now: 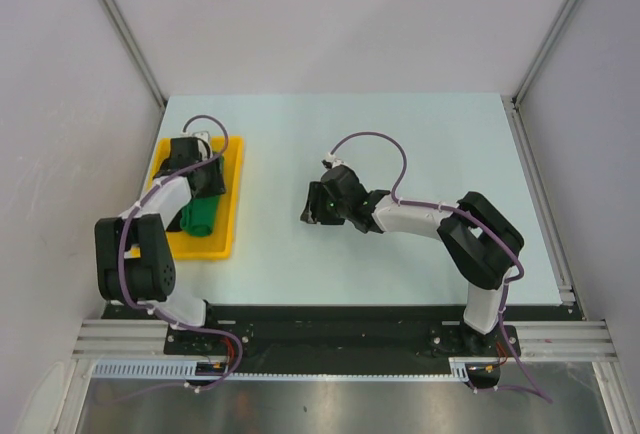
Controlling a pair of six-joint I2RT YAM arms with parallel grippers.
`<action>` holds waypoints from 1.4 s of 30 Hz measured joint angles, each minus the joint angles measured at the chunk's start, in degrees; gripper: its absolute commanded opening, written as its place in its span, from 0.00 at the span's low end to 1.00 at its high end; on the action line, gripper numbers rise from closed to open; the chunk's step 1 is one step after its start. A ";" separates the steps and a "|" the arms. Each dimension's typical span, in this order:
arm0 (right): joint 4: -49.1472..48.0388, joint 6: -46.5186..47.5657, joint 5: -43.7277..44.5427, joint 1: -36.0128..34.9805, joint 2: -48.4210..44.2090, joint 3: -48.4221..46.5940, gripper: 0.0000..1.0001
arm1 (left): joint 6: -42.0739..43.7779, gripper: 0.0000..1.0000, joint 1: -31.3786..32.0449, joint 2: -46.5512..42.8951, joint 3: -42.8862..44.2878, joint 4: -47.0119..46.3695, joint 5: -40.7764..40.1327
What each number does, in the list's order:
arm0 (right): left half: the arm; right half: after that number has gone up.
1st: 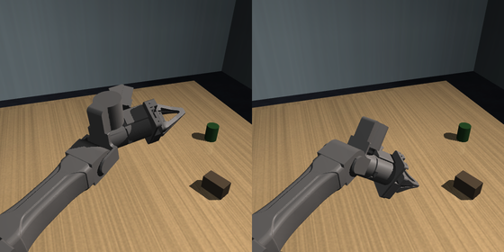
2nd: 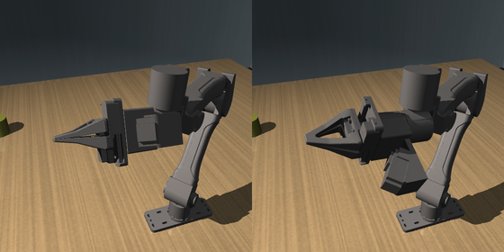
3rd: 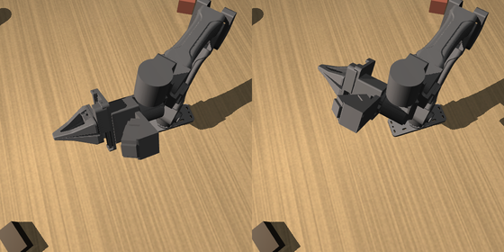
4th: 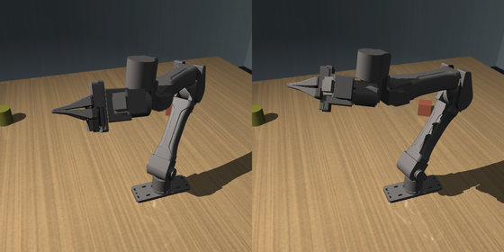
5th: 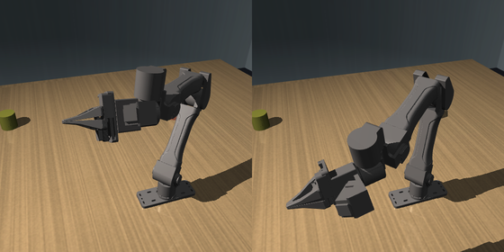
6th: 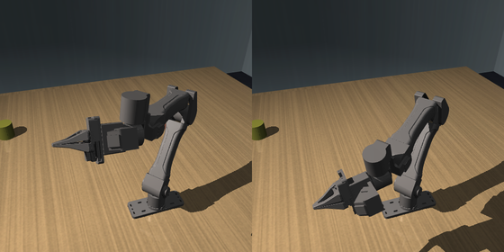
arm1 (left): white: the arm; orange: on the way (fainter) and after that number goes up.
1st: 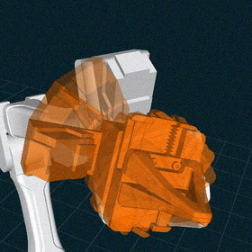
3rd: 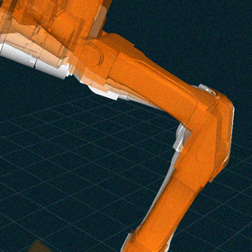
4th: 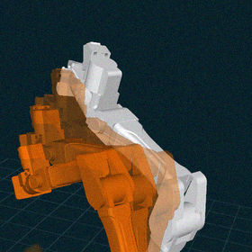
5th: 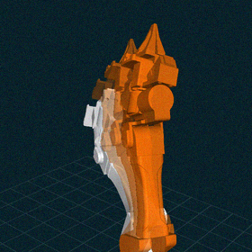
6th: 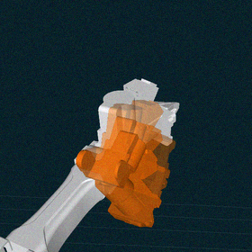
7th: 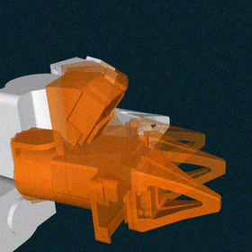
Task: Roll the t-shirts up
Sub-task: Reset both arms
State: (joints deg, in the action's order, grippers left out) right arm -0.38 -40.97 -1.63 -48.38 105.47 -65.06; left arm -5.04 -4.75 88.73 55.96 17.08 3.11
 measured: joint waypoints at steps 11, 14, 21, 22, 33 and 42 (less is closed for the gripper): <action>2.82 0.57 2.12 0.00 0.00 0.00 0.54 | -1.84 0.51 -0.20 2.56 -2.62 -2.49 -4.42; 3.15 0.63 2.40 0.00 0.00 0.00 0.54 | -2.45 0.63 -0.20 2.08 -2.64 -2.56 -4.39; 4.33 1.22 3.06 0.00 -0.66 0.00 0.56 | -3.43 1.00 0.22 -4.13 -2.21 -0.70 -3.37; 4.83 1.38 3.28 0.00 -1.14 0.00 0.56 | -3.41 1.00 0.39 -5.18 -2.03 -0.39 -2.91; 12.61 2.80 9.70 1.46 -17.57 0.00 0.62 | -9.62 1.00 17.42 -20.92 -1.64 0.55 -0.13; 24.48 1.92 20.48 1.55 -32.17 2.08 0.67 | -14.69 0.99 44.17 -23.52 -6.93 -2.05 -4.81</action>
State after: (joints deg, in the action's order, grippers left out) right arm 24.10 -39.05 18.85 -46.83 73.30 -62.98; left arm -19.73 39.42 65.21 49.04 15.03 -1.69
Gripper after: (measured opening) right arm 0.655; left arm 0.996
